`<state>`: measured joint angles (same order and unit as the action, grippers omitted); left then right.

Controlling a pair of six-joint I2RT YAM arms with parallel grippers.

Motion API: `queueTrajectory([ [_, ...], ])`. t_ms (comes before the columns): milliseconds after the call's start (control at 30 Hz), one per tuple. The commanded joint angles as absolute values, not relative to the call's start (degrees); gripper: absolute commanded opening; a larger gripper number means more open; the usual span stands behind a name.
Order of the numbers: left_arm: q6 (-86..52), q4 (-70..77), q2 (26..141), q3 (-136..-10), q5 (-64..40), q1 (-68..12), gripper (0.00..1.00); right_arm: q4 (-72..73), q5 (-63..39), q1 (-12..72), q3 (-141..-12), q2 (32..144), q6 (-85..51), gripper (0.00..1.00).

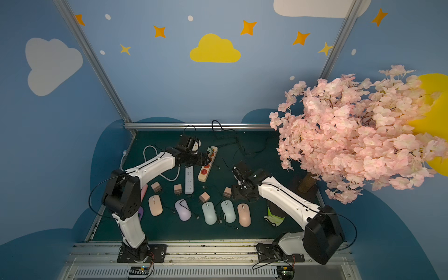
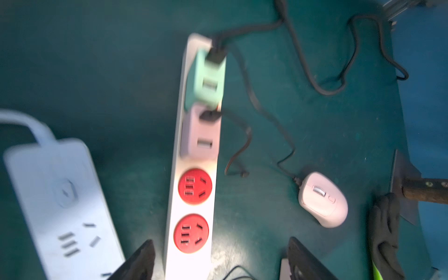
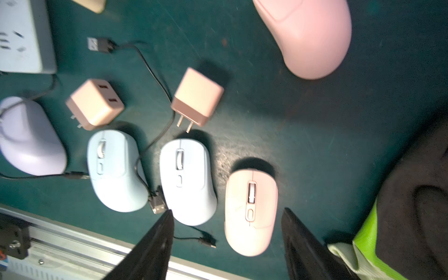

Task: Unplug the wireless mouse
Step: Place the mouse at the center of the board.

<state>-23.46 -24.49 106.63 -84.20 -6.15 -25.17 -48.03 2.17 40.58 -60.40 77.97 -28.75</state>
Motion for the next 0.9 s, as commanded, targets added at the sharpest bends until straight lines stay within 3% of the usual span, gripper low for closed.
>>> queueTrajectory([
  [0,-19.0,-31.0,109.6,-90.0,-1.8,-25.2,0.88,-45.4,2.0,39.6,-63.3,79.6,-29.4,0.69],
  [500,-15.2,-46.5,127.5,-116.6,5.5,-28.8,0.83,-42.2,-5.3,32.3,-62.0,78.4,-28.2,0.61],
  [867,-14.0,-57.0,137.9,-131.0,11.2,-29.6,0.63,-41.4,-7.7,31.2,-60.7,77.0,-26.8,0.57],
])
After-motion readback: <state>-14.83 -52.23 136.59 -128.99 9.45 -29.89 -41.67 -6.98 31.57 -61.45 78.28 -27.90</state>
